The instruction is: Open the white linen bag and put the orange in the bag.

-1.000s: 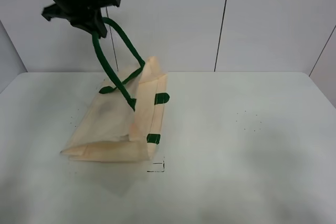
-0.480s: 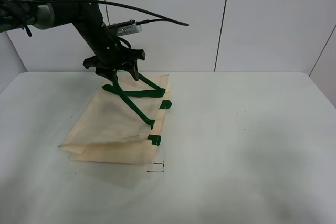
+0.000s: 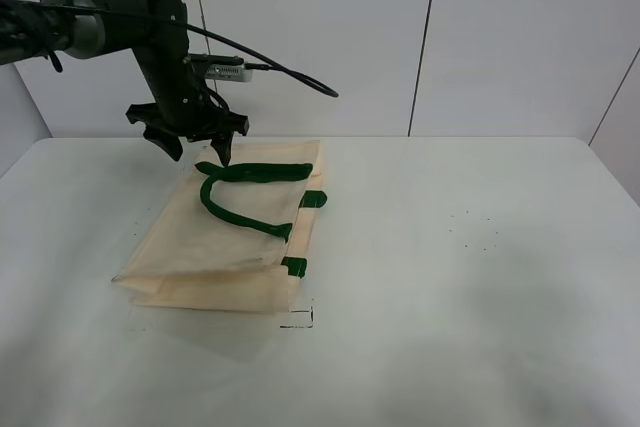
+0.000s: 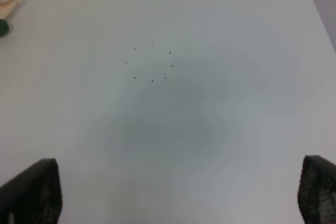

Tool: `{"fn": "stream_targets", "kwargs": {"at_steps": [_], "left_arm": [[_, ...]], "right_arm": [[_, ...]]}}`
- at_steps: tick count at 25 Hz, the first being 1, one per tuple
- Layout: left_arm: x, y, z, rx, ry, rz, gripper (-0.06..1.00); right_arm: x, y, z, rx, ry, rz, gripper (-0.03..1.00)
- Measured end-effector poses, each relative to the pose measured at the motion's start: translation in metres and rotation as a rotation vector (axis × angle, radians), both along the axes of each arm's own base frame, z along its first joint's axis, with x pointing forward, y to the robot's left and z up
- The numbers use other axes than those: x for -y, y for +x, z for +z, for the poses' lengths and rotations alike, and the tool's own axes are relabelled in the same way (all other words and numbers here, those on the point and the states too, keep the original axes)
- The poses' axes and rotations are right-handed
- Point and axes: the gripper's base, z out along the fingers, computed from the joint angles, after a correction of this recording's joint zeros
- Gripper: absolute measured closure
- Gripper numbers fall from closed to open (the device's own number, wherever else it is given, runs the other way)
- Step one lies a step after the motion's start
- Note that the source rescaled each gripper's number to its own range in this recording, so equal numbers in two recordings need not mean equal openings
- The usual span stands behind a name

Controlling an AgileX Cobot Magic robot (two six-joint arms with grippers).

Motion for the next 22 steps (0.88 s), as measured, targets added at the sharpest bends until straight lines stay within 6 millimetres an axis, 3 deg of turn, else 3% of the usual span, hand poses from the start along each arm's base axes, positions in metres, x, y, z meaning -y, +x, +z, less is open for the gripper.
{"fn": "stream_targets", "kwargs": {"at_steps": [11,14,22], "left_arm": [[-0.104,0.010,-0.004,-0.086,-0.038,0.208,-0.04],[-0.113,0.005,-0.005,-0.150,-0.061,0.224,-0.04],[-0.115,-0.007,0.000,-0.175,-0.044,0.219,-0.01]], "right_arm": [[0.000,0.000,0.000,0.000,0.000,0.000,-0.03],[0.000,0.000,0.000,0.000,0.000,0.000,-0.03],[0.000,0.000,0.000,0.000,0.000,0.000,-0.03]]}}
